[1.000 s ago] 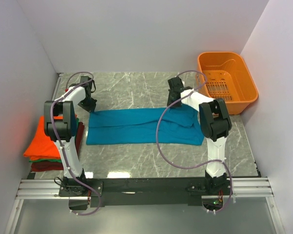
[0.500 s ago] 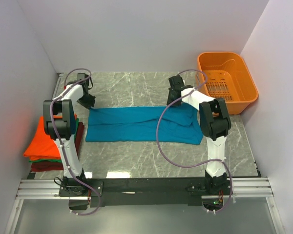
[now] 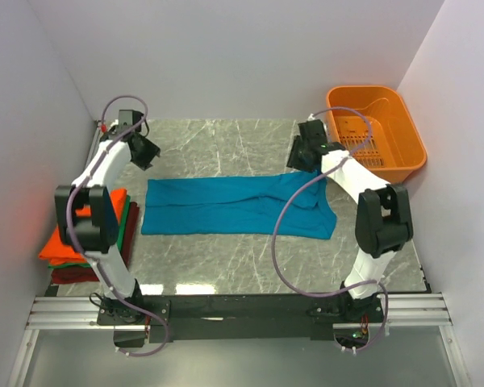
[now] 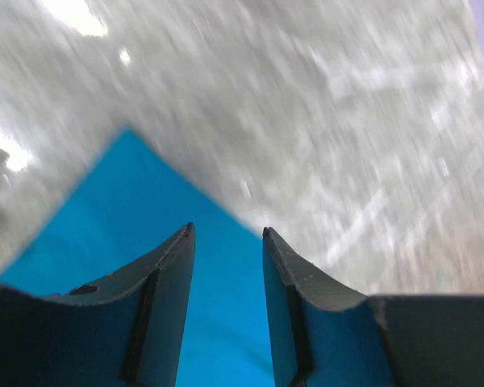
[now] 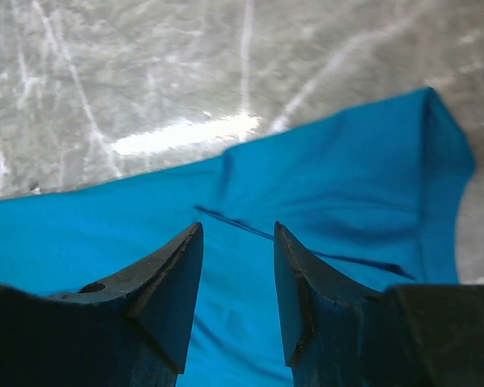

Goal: Fold and stack the t-shirts
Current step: Fold the tshirt

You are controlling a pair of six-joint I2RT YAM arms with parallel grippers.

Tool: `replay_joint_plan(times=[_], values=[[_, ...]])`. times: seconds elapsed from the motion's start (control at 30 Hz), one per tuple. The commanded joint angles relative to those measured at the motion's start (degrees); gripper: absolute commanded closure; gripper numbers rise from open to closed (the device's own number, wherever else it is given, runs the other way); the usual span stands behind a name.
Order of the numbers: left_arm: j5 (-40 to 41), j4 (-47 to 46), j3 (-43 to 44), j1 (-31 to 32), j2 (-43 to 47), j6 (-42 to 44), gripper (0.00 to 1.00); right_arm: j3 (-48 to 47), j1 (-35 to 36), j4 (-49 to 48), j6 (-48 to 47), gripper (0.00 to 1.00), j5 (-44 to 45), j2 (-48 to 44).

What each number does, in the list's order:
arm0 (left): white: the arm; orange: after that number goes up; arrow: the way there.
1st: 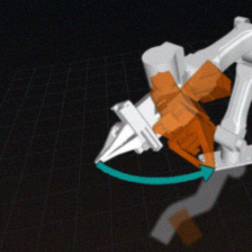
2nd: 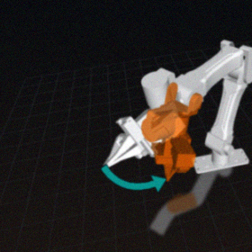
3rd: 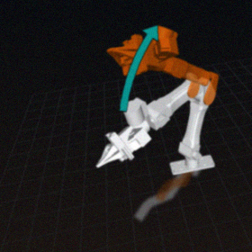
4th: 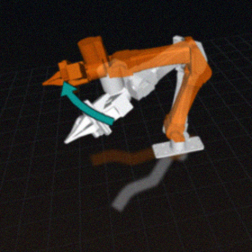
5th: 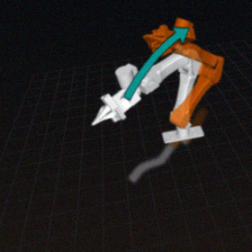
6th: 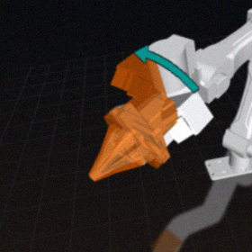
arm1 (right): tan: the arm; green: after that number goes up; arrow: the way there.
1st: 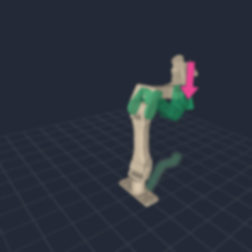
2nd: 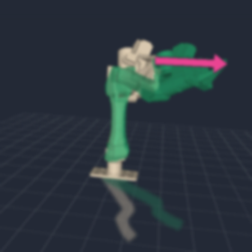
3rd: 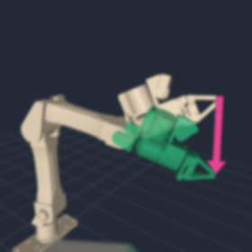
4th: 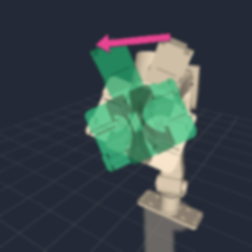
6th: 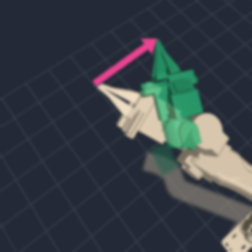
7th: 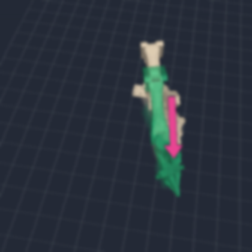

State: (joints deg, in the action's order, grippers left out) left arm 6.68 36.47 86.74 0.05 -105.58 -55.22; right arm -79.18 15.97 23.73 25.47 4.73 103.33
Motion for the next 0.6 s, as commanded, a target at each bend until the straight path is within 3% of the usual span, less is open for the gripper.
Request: replay_joint_plan(times=[0.0,0.23,0.57], values=[[-3.8,-3.0,-5.9,3.9,7.9,0.0,0.56,3.9,-1.6,-1.1,0.0,0.52,-2.0,-1.6],[-6.1,-8.2,-17.0,10.7,12.9,-0.7,0.57,6.9,-1.6,-1.0,-0.3,0.46,-0.3,-1.0],[-9.1,-13.1,-25.5,12.5,12.2,-1.1,0.60,8.5,-1.7,-1.5,-0.4,0.45,-0.7,1.1]])
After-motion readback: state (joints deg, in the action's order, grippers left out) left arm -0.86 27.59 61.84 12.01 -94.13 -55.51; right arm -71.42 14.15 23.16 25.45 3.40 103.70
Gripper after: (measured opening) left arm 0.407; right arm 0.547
